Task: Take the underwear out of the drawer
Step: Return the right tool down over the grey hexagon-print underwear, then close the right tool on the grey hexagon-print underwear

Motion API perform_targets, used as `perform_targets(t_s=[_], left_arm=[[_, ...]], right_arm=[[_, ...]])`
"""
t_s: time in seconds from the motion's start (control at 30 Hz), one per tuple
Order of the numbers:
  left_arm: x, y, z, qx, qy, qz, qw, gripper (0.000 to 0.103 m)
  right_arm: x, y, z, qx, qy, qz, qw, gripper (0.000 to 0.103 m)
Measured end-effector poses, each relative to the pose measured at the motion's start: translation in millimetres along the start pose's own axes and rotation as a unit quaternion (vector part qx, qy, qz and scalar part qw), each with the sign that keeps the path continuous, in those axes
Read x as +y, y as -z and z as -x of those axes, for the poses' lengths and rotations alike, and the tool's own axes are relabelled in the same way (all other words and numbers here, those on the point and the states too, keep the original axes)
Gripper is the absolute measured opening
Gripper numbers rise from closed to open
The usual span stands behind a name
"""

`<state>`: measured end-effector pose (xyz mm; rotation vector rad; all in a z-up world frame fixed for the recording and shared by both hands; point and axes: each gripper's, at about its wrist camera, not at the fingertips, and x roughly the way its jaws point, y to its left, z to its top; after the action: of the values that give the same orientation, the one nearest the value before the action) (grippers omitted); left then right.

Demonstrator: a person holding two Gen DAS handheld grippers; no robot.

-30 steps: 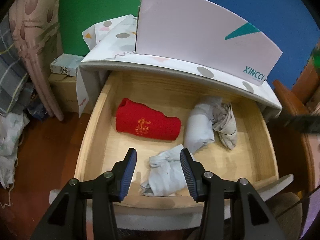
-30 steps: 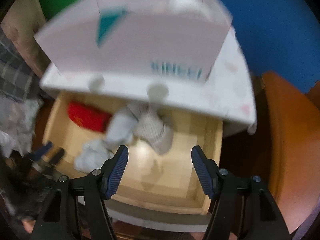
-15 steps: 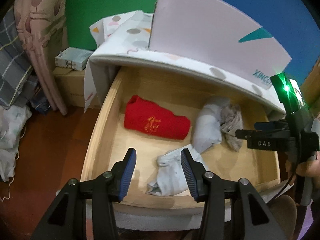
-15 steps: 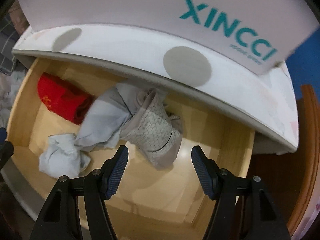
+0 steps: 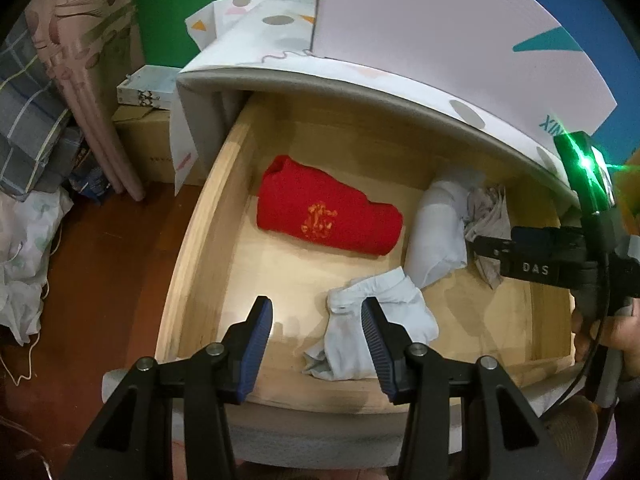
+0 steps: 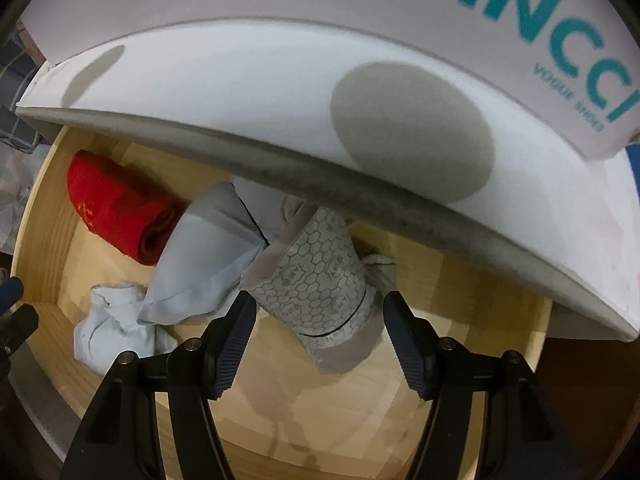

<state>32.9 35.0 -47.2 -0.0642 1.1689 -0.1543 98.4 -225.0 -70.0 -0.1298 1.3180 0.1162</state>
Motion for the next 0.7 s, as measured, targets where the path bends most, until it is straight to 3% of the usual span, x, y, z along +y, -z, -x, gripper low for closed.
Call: perform_targets(t_s=[0.13, 0.3, 0.53, 0.7], left_arm=[[-6, -7, -7, 0.016, 0.004, -0.011, 0.9998, 0.047], [-4, -11, -21, 0.042, 0.026, 0.011, 0.9987, 0.047], [6, -11, -27, 0.047, 0.029, 0.036, 0.9978, 0.047], [8, -10, -25, 0.043, 0.031, 0.038, 0.9979, 0.047]], right_arm=[[-12, -6, -12, 0.001, 0.003, 0.007, 1.000, 0.064], [-12, -14, -22, 0.015, 0.013, 0.027, 0.999, 0.064], [-26, -22, -36, 0.038, 0.044, 0.018, 0.998, 0.047], [-34, -28, -39, 0.037, 0.043, 0.015, 0.998, 0.047]])
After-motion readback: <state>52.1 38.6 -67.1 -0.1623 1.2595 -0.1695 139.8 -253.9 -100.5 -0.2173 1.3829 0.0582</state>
